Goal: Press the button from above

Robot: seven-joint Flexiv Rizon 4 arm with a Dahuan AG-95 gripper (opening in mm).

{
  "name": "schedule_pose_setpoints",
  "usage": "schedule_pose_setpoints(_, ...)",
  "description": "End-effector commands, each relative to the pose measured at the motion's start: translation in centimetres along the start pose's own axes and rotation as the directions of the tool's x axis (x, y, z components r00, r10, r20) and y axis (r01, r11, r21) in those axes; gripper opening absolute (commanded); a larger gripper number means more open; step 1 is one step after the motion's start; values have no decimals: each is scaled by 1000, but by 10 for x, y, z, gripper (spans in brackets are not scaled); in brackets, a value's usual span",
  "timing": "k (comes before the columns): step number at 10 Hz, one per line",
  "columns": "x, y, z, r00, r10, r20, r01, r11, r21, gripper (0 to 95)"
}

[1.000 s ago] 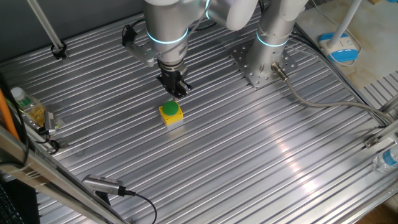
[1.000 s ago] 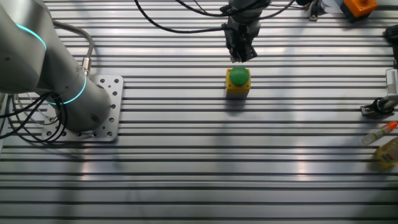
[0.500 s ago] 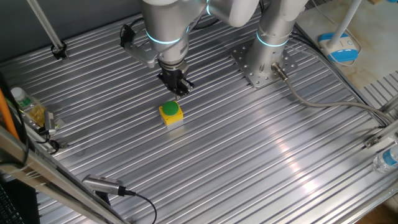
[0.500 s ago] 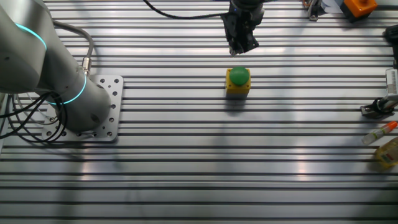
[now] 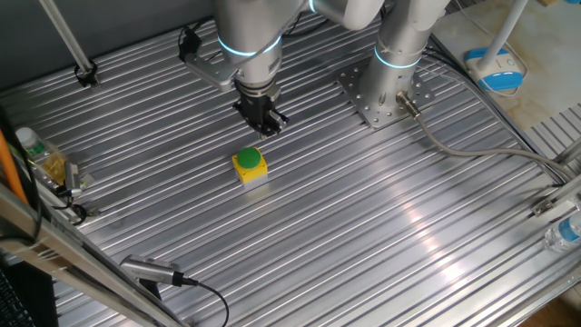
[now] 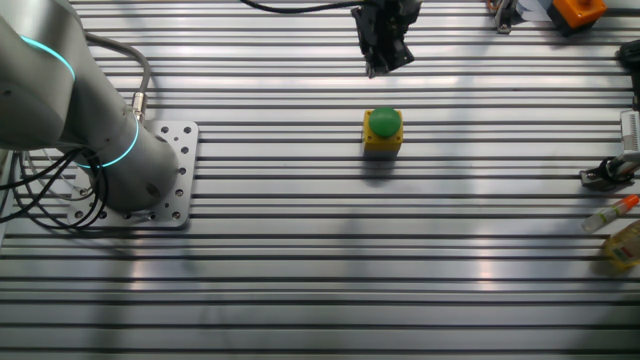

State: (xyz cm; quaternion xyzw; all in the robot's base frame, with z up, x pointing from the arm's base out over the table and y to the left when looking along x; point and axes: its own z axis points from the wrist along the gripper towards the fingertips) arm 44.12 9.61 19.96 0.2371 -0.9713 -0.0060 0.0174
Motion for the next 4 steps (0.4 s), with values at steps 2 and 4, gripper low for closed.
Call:
schedule_pose_setpoints(2,-3,0,-1,1000,-10,-4,10,1000,-4,0)
schedule_pose_setpoints(4,-3,0,-1,1000,-19,-4,19,1000,-4,0)
